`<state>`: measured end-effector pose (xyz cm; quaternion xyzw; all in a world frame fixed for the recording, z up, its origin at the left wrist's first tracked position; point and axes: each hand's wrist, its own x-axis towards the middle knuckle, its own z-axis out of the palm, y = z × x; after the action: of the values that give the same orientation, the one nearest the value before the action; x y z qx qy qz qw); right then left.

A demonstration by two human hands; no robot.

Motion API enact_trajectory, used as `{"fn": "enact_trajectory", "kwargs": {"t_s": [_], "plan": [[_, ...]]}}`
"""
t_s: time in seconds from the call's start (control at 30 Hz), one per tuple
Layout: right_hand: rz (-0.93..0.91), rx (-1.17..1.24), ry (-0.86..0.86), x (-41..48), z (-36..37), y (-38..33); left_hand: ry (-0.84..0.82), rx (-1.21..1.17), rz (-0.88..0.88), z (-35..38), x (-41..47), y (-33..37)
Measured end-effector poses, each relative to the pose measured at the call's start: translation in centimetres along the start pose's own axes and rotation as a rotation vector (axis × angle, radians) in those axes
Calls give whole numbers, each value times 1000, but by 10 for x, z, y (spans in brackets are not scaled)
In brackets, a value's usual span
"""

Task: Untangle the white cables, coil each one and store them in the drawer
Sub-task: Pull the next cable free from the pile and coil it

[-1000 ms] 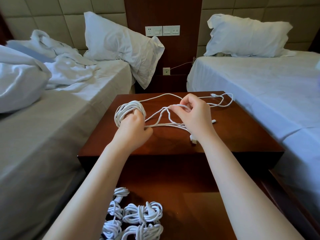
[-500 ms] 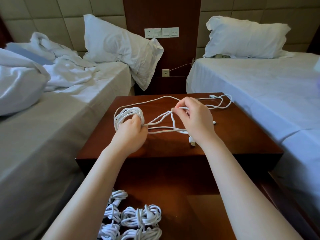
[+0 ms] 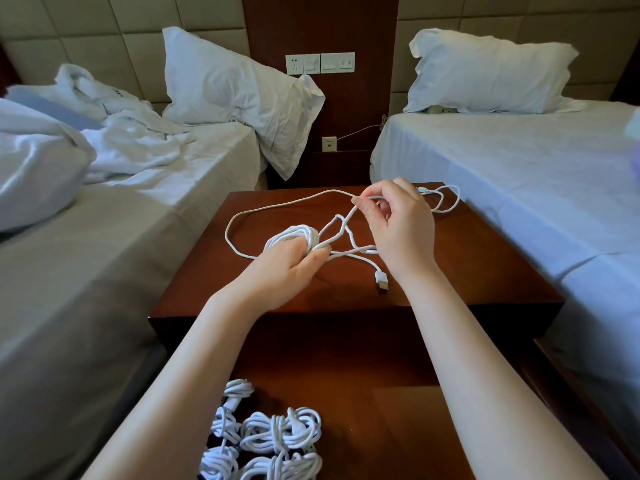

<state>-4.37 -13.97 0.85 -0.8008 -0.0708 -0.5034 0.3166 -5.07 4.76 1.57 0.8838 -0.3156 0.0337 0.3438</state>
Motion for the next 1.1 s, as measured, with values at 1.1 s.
{"fn": "enact_trajectory", "kwargs": {"t_s": [1.1], "plan": [[12,233,-564,-29,24,-34,-192,-1261,108,-26,3,28]]}}
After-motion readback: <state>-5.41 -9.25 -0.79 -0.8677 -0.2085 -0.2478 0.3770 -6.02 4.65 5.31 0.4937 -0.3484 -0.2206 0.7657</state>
